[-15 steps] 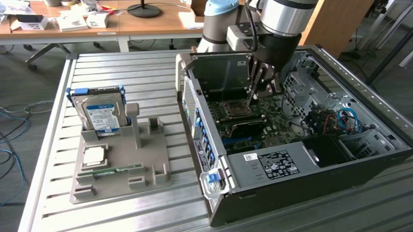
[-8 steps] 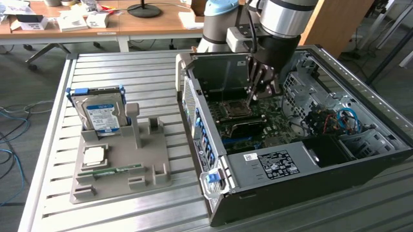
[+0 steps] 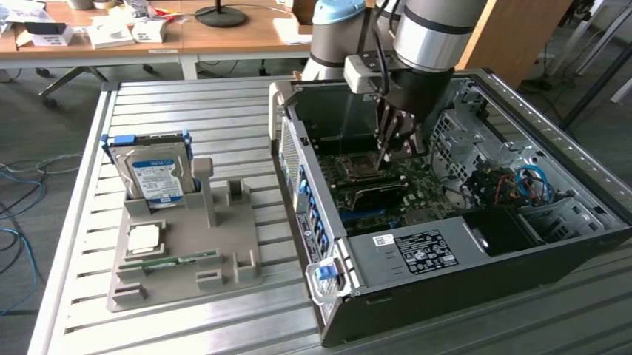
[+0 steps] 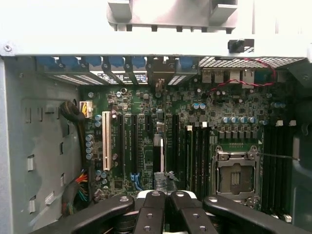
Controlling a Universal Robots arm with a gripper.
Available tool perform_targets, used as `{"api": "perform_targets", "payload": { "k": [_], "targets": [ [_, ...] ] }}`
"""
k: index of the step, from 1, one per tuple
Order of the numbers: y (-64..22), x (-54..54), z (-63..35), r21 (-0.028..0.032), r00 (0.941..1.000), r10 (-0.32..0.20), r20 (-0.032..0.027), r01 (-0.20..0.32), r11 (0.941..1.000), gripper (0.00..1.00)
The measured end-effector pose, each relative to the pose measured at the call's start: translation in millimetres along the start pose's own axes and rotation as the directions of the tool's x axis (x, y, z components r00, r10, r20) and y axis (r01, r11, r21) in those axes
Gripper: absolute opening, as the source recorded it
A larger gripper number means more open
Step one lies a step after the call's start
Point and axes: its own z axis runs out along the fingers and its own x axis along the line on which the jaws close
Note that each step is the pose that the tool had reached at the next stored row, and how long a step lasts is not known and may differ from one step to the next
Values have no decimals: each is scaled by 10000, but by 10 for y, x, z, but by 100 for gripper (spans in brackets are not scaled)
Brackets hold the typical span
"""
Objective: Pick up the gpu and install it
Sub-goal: 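Press down on the gpu until it lock into place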
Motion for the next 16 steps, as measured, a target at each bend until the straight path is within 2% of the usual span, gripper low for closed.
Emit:
{"api": "perform_targets", "payload": {
  "k": [16],
  "targets": [
    [-1, 7, 291, 0, 10000, -1, 1, 1, 10000, 11]
  ]
}}
